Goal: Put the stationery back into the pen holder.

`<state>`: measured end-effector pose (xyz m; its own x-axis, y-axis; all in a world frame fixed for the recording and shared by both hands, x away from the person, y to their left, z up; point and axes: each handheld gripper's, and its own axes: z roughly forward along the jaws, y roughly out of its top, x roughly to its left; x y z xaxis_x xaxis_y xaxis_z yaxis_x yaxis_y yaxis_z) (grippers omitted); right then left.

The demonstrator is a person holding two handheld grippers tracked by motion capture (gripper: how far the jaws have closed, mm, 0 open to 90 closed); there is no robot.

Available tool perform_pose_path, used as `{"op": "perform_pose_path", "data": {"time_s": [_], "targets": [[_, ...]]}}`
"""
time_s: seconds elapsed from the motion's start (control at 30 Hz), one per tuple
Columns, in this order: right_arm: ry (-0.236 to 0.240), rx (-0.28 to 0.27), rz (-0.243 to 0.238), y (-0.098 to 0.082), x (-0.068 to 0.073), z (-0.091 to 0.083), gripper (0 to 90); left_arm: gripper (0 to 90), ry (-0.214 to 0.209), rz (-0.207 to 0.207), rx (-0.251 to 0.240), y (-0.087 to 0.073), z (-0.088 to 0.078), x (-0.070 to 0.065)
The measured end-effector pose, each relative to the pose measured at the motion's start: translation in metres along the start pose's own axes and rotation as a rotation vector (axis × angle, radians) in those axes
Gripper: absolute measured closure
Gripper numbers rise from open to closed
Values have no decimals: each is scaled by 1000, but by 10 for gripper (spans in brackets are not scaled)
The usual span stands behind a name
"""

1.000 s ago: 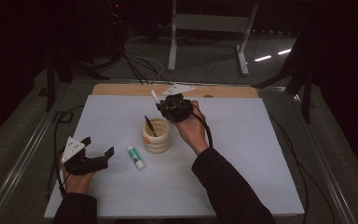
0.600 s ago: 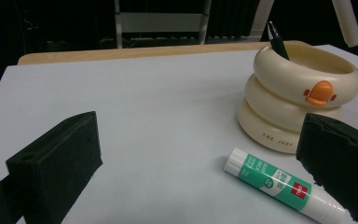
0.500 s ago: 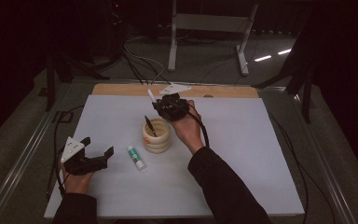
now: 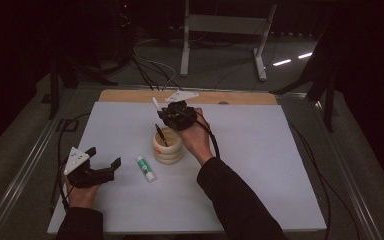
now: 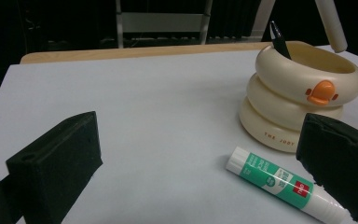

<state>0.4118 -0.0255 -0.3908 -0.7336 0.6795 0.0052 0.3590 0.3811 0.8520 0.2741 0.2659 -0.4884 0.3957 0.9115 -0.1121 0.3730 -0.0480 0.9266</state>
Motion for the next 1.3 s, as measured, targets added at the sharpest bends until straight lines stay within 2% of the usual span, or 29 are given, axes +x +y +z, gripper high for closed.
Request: {"op": "perform_pose_path", "data": {"time_s": [0.8,1.07,1.3], "targets": [[9,30,15,-11,2,10,776,4,-1,0,1,0,0,0],[8,65,22,-21,0,14,778,4,1,-2,0,0,0,0],[0,105,-1,-27,2,18,786,4,1,0,1,0,0,0]]}}
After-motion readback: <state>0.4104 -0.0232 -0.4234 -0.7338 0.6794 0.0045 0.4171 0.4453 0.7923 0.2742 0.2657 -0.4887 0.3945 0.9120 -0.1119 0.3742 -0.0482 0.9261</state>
